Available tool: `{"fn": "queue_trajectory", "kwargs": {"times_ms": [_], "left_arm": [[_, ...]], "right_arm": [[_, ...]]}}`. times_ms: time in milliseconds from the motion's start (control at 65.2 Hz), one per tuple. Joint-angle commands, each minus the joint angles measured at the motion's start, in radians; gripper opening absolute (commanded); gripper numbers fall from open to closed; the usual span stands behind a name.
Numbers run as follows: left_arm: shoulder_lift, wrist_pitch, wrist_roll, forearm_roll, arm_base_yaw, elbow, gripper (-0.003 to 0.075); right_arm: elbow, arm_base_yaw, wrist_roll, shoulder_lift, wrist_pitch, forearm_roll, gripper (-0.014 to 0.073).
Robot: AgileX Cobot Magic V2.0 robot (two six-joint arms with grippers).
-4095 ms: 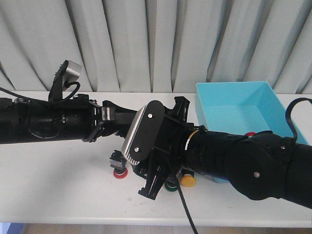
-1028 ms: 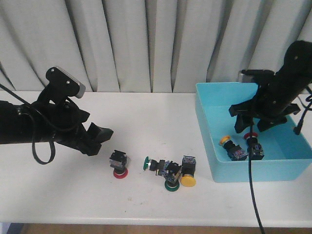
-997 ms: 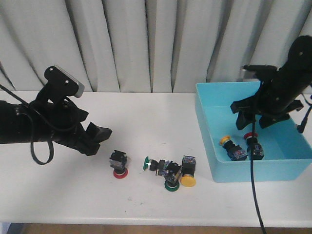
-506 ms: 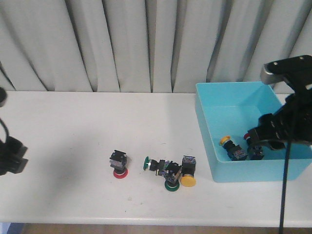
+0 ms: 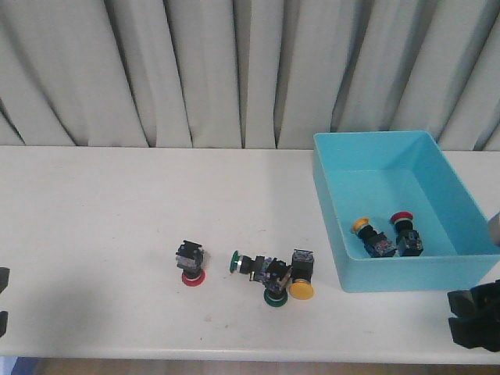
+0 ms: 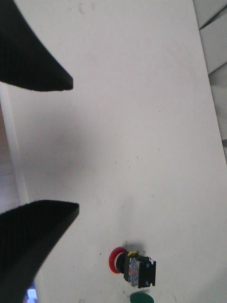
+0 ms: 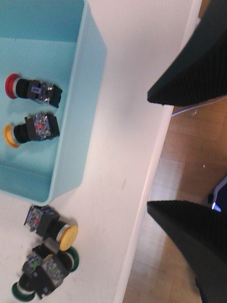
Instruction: Pick red and yellow buttons and place in box
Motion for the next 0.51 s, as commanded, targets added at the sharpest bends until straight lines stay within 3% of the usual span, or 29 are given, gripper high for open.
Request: {"fn": "queue_trajectory", "kwargs": {"times_ms": [0,123,368,491], "left_arm": [[-0.019,-0.075,0.001,-0.004,-0.002,-0.007,0.0375],[-0.016,-0.07,0.001,-0.005,-0.002,-0.001,0.0262],[-0.016,-0.075,0.0,-0.005,-0.002,0.006,0.0021],[-0.016,-0.075,-0.001,-0.005,-0.002,0.006,-0.0008]], "right_arm": [[0.006,0.0,0.0,-0.043,-0.075,-0.039,0.0388],[0.026,0.0,0.0,-0.071,-0.1,-0.04,0.0323],[0.03,0.0,0.0,-0.072,-0.108,-0.04,0.0098],[0.03,0.0,0.0,-0.072,-0.108,-0.04,0.0]]}}
